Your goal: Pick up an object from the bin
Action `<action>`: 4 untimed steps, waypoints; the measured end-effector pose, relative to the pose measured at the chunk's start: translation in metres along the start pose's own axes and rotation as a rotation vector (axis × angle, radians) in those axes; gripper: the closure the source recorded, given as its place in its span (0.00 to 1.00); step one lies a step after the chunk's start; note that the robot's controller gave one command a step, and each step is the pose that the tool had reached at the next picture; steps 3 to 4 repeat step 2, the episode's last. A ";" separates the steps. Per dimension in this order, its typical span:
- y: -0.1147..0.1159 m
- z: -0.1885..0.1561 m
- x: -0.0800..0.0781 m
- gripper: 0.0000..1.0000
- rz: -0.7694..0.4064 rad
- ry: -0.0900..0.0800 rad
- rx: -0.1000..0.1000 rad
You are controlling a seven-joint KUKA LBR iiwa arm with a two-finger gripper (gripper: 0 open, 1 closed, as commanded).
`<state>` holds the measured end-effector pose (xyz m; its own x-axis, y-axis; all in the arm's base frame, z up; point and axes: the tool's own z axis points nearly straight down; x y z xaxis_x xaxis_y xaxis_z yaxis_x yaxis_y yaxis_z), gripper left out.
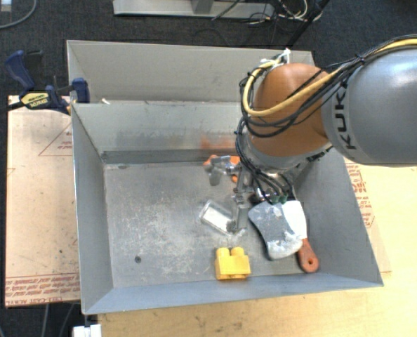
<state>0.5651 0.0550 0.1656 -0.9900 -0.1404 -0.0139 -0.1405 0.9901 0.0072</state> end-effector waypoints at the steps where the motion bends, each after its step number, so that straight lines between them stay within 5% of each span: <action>1: -0.011 0.029 0.004 0.00 -0.105 -0.013 0.003; 2: -0.013 0.069 0.014 0.00 0.061 0.001 -0.003; 4: -0.013 0.069 0.014 0.00 0.061 0.001 -0.003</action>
Offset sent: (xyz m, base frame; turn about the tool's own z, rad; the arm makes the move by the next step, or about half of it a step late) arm -0.0170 -0.0263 -0.0882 0.2203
